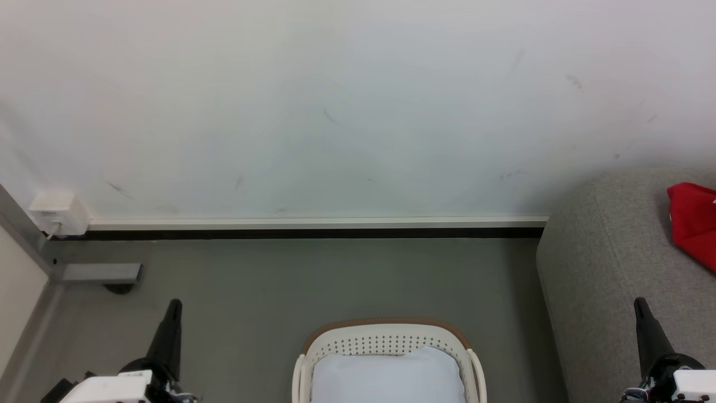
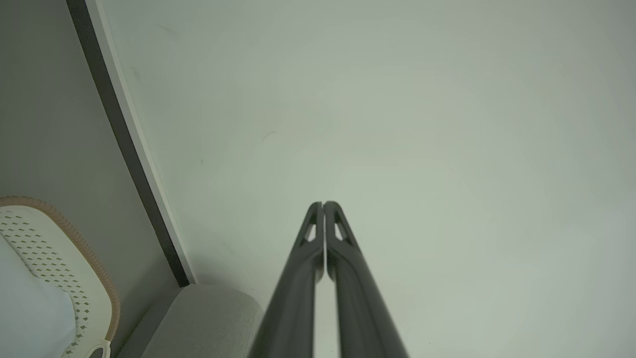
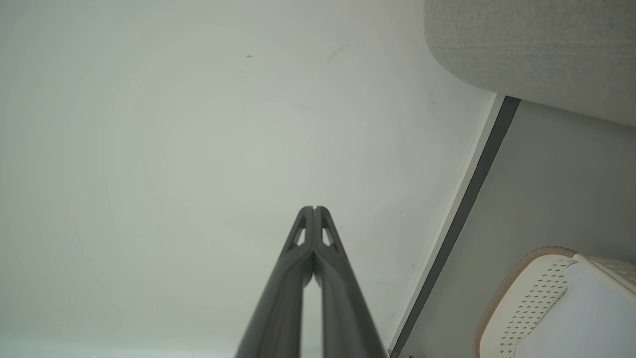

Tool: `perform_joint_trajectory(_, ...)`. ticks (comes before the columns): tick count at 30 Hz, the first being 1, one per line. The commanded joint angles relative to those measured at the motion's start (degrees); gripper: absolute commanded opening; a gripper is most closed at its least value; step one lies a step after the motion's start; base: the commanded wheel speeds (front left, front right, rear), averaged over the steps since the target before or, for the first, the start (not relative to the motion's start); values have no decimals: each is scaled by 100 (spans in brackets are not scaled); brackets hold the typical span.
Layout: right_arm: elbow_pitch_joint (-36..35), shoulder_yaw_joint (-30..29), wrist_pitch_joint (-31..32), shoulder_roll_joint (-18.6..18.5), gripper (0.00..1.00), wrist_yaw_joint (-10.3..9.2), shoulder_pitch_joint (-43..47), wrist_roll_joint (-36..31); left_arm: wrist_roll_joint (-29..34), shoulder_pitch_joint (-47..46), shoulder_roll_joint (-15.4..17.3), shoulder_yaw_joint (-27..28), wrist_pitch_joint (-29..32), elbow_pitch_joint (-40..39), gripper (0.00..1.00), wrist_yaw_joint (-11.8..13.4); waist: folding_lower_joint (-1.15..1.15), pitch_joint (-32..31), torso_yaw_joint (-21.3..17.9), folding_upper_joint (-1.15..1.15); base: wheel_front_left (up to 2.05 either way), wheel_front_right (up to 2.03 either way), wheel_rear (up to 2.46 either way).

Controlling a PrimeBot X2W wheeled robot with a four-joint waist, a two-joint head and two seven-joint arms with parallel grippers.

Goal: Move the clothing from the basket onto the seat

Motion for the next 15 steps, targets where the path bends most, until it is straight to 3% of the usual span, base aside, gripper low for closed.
perform_joint_trajectory(1, -30, -22, 18, -46, 0, -12, -73, 6, -72, -50, 14, 14, 24, -18, 0, -7, 0, 0, 0, 0, 0, 0, 0)
perform_joint_trajectory(15, -30, -22, 17, -46, 0, -12, -73, 6, -72, -50, 14, 14, 24, -19, 0, -7, 0, 0, 0, 0, 0, 0, 0)
